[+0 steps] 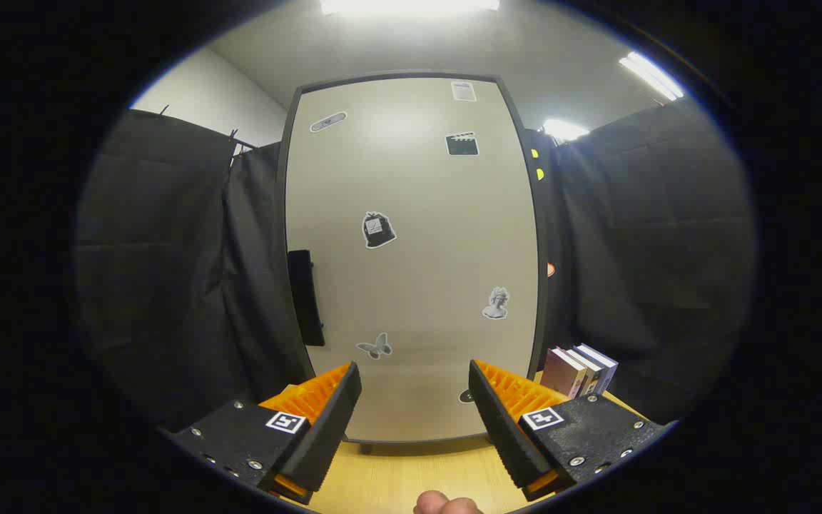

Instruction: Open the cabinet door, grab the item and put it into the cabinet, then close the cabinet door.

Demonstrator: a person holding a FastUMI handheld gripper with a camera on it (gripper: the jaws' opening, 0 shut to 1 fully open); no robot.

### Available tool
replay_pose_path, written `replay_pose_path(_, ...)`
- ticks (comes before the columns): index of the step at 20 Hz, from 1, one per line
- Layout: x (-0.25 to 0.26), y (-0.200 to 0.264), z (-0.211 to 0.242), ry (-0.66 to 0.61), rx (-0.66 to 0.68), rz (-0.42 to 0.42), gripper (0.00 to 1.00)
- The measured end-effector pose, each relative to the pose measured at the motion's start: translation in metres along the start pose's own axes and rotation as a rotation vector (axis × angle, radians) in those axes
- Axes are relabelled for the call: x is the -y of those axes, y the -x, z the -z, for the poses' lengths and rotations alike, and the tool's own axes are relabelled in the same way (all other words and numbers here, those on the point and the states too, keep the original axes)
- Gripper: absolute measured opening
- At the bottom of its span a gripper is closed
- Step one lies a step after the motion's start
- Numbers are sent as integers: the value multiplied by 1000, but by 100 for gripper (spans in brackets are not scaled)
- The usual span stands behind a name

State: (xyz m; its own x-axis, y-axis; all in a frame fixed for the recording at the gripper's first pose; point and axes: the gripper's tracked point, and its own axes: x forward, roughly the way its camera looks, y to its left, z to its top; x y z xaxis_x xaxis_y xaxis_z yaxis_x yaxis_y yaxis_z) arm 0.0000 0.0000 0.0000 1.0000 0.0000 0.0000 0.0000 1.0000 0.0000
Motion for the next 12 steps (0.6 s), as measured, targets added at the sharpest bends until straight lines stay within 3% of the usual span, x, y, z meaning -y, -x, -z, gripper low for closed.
replay_pose_path(12,4,3,0,-19,-14,-27,94)
